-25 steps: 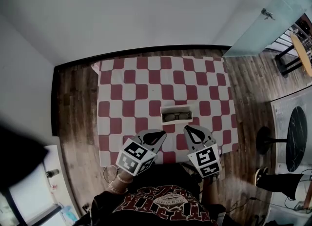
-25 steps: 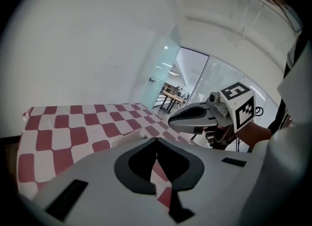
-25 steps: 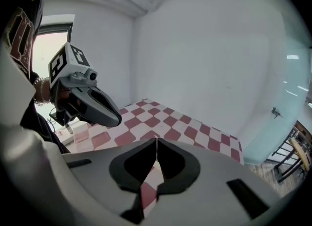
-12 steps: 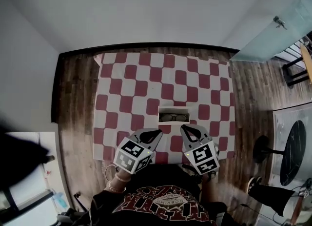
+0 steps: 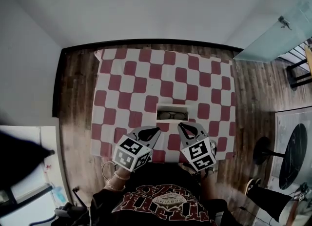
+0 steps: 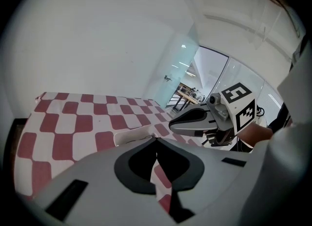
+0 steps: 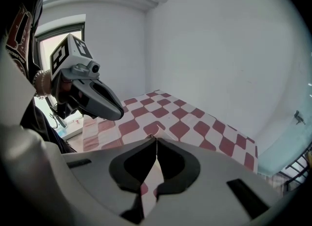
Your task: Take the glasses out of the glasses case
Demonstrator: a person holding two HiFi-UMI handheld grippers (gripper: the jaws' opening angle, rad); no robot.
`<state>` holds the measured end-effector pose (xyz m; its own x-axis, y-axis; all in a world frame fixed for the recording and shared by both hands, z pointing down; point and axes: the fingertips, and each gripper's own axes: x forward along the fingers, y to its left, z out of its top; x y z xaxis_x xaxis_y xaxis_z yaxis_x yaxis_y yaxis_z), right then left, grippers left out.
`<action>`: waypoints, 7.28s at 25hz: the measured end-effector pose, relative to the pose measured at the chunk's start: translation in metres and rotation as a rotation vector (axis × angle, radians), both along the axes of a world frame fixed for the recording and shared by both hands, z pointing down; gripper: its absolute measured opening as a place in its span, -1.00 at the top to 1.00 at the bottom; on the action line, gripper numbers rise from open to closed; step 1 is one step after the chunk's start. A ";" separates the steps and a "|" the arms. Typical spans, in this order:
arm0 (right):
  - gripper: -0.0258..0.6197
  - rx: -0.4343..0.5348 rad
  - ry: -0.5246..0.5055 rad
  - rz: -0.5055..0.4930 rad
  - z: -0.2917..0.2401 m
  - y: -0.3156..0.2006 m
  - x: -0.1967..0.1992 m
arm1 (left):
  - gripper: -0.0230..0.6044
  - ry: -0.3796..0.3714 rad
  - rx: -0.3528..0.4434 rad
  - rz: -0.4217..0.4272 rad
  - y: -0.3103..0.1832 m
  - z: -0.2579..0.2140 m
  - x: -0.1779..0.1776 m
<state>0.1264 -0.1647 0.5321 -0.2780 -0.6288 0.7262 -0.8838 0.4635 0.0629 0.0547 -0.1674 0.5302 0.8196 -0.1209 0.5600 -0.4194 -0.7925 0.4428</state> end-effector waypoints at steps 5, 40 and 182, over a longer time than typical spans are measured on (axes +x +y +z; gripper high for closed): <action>0.86 -0.022 0.011 -0.030 0.009 -0.002 -0.001 | 0.90 0.004 -0.004 -0.018 0.001 -0.001 0.002; 0.86 -0.119 0.052 -0.058 0.085 -0.018 -0.003 | 0.90 -0.025 -0.063 0.031 0.037 0.012 0.007; 0.85 -0.251 0.715 -0.507 0.106 -0.041 0.012 | 0.90 -0.012 -0.161 -0.071 0.025 0.039 -0.048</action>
